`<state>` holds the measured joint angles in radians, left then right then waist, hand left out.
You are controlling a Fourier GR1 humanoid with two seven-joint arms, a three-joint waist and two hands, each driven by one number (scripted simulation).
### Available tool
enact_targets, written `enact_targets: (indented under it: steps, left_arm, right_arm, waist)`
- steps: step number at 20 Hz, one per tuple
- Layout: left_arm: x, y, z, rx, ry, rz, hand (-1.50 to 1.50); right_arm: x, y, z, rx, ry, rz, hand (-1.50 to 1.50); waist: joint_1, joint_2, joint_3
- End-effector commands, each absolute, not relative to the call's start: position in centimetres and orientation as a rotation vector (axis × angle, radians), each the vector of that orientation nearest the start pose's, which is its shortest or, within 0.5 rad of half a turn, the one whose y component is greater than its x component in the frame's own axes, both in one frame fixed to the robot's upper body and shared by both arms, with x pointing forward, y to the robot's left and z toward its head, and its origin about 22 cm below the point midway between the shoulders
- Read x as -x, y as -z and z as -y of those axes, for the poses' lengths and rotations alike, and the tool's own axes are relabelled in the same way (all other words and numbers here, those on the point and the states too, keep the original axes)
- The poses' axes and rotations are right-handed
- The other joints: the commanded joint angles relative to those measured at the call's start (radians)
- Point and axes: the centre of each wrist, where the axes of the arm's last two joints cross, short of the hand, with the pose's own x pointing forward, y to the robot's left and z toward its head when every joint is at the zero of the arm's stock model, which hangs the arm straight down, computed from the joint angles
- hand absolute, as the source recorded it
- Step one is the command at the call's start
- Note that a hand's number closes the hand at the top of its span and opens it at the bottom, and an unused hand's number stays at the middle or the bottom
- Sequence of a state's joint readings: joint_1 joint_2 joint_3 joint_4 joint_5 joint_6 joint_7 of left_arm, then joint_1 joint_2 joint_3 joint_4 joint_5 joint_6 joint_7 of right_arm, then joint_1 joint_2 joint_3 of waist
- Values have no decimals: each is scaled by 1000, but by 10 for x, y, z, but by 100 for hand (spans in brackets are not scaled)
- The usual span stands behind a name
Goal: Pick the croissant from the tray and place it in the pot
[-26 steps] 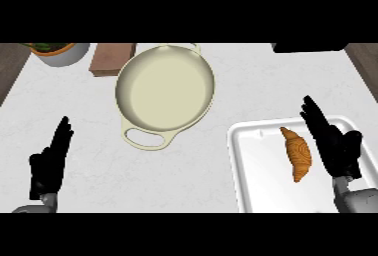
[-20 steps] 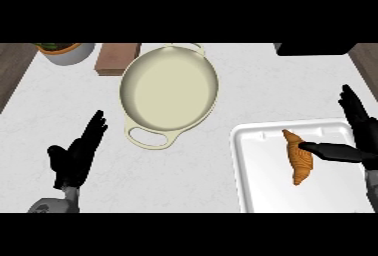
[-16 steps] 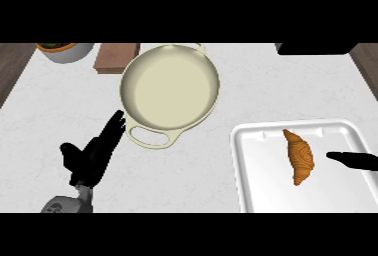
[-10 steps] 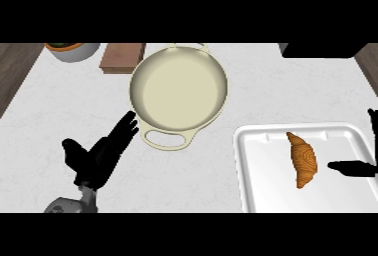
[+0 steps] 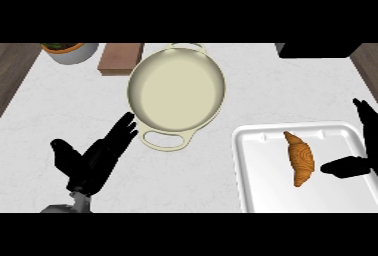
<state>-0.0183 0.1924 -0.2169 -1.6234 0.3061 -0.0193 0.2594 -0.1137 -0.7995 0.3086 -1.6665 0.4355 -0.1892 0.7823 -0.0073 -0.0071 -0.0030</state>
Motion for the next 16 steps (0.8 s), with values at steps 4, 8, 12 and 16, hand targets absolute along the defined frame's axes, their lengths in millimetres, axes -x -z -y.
enact_targets:
  steps: [4, 8, 12, 16]
  left_arm:
    - [-235, -15, -242, 256, 127, 1326, 0]
    - [-253, -29, -224, 270, 147, 1323, 0]
    - [-231, -29, -228, 303, 164, 1322, 0]
    - [-253, -21, -221, 278, 152, 1324, 0]
  right_arm:
    - [-244, -162, 274, 1025, -636, 772, -150]
    - [-258, -175, 243, 995, -561, 736, -150]
    - [-262, -155, 231, 936, -540, 739, -150]
    - [-257, -137, 227, 914, -533, 761, -150]
  waist:
    - [4, 4, 1]
    - [15, 8, 1]
    - [22, 6, 2]
    - [6, 7, 2]
